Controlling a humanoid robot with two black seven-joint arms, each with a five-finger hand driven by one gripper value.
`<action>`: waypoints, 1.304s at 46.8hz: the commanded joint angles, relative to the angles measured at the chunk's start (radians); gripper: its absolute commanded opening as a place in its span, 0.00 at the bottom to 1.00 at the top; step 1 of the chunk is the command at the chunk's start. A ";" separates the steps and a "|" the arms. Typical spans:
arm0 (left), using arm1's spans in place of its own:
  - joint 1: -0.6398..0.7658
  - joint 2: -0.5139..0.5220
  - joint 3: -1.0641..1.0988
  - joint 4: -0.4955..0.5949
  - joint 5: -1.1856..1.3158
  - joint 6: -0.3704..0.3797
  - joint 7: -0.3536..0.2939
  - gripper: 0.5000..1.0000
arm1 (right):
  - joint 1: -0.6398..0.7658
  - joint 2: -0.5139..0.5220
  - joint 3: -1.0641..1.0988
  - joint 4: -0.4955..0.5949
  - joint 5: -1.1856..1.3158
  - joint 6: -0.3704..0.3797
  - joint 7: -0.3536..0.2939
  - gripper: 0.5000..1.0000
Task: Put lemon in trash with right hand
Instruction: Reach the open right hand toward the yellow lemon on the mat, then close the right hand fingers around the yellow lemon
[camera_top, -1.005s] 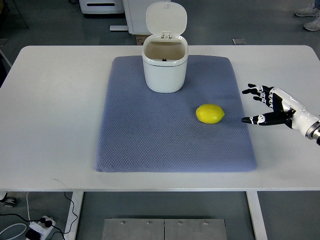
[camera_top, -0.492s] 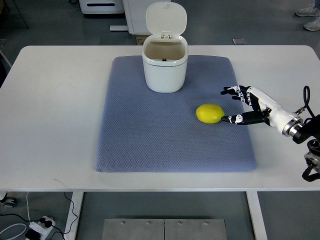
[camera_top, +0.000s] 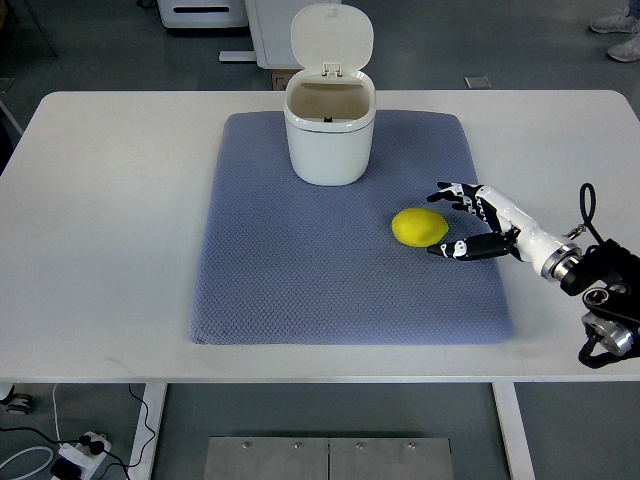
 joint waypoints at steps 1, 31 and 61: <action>0.000 0.000 0.000 0.000 0.000 0.000 0.000 1.00 | 0.002 0.011 -0.005 -0.010 -0.001 -0.003 -0.001 0.92; 0.000 0.000 0.000 0.000 0.000 0.000 0.000 1.00 | 0.048 0.075 -0.074 -0.057 -0.002 -0.041 -0.001 0.72; 0.000 0.000 0.000 0.000 0.000 0.000 0.000 1.00 | 0.068 0.086 -0.091 -0.051 0.004 -0.039 -0.001 0.00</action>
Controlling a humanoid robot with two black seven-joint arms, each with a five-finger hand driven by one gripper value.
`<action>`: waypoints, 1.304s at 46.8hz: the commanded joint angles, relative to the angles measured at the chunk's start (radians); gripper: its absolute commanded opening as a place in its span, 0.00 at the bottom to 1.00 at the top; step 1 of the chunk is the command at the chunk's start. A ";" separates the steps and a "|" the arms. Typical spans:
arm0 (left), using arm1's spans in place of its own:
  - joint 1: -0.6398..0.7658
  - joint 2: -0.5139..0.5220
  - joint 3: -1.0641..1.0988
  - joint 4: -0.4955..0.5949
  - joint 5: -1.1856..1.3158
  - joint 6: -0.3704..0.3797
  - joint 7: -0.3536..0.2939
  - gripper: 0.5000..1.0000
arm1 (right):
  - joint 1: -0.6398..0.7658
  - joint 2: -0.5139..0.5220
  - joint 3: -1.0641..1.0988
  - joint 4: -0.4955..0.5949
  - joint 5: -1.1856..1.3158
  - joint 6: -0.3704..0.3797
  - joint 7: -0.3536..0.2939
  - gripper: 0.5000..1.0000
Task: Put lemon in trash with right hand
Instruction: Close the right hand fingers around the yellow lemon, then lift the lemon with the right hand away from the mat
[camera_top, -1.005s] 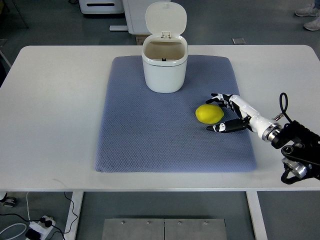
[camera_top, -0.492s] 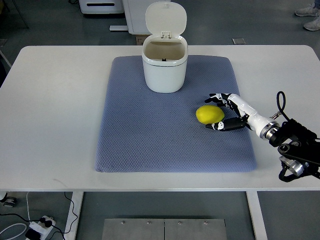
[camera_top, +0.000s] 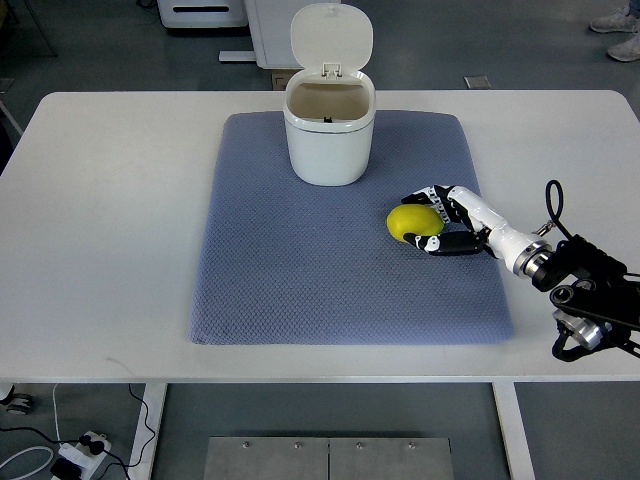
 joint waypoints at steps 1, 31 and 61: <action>0.000 0.000 0.000 0.000 0.000 0.000 0.000 1.00 | 0.001 -0.001 0.000 0.000 0.002 0.000 0.000 0.00; 0.000 0.000 0.000 0.000 0.000 0.000 0.000 1.00 | 0.044 -0.111 0.032 -0.012 0.028 0.014 0.003 0.00; 0.000 0.000 0.000 0.000 0.000 0.000 0.000 1.00 | 0.237 -0.131 0.046 -0.238 0.178 0.196 -0.017 0.00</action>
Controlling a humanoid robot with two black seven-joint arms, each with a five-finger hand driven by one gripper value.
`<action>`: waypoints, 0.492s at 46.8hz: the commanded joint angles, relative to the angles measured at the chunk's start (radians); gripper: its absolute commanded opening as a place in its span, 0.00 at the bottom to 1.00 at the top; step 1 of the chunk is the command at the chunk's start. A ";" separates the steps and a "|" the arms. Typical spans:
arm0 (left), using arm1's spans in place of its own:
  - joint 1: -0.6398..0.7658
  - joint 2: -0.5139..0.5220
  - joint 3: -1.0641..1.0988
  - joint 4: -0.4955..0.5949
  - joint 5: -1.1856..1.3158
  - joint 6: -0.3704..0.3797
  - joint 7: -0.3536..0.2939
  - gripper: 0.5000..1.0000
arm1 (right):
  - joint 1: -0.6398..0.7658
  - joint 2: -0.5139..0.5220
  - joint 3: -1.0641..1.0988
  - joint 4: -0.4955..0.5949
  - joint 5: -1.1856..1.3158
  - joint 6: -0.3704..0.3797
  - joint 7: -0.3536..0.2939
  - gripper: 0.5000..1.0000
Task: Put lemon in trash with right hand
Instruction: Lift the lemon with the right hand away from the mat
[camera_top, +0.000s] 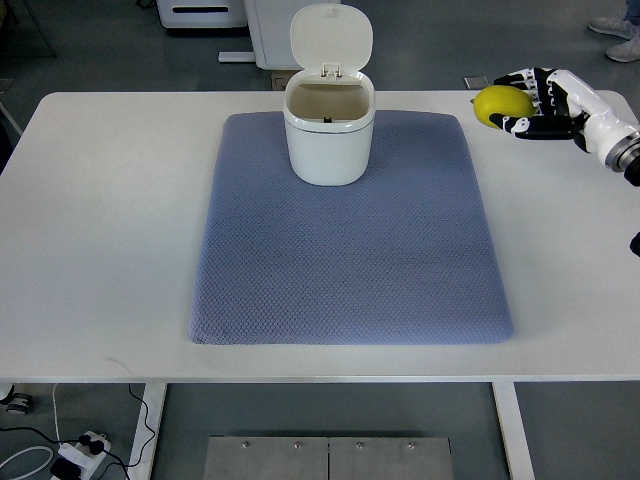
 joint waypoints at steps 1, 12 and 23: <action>0.000 0.000 0.000 0.000 0.000 0.000 0.000 1.00 | 0.018 0.004 0.000 -0.034 0.009 0.026 -0.006 0.00; 0.000 0.000 0.000 0.000 0.000 0.000 0.000 1.00 | 0.050 0.032 0.000 -0.149 0.010 0.103 -0.006 0.00; 0.000 0.000 0.000 0.000 0.000 0.000 0.000 1.00 | 0.066 0.039 0.000 -0.161 0.027 0.127 -0.006 0.00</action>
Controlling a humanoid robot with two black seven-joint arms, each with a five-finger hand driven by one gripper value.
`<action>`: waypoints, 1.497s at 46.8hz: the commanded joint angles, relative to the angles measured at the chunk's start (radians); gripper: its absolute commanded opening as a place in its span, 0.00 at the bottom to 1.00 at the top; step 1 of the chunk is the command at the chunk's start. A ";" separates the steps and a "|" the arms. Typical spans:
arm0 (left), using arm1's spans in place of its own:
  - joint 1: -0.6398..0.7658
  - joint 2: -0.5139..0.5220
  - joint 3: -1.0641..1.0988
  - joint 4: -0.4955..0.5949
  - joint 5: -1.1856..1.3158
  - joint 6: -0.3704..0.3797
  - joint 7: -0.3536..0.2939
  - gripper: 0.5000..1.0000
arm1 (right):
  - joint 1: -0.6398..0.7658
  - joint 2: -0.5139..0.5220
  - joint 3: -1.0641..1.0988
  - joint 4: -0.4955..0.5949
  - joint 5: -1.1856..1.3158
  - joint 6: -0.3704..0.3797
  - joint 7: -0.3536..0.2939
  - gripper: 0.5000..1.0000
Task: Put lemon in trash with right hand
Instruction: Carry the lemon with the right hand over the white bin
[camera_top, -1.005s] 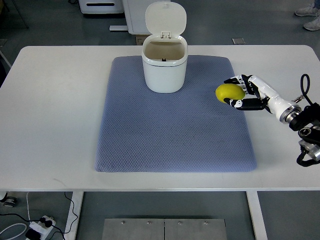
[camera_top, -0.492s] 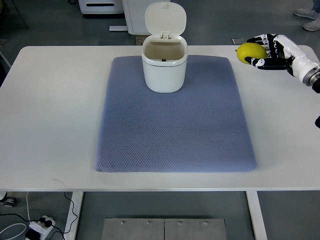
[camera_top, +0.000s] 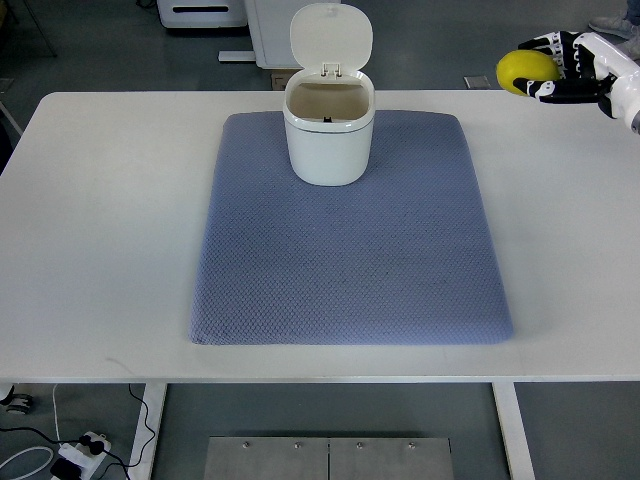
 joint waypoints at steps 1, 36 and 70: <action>0.000 0.000 0.000 0.000 0.000 0.000 0.000 1.00 | 0.007 0.010 -0.001 0.006 0.015 0.000 -0.001 0.00; 0.000 0.000 0.000 0.000 0.000 0.000 0.000 1.00 | 0.097 0.290 -0.002 0.000 0.031 -0.015 -0.063 0.00; 0.000 0.000 0.000 0.000 0.000 0.000 0.000 1.00 | 0.140 0.520 -0.010 -0.193 0.031 -0.015 -0.104 0.00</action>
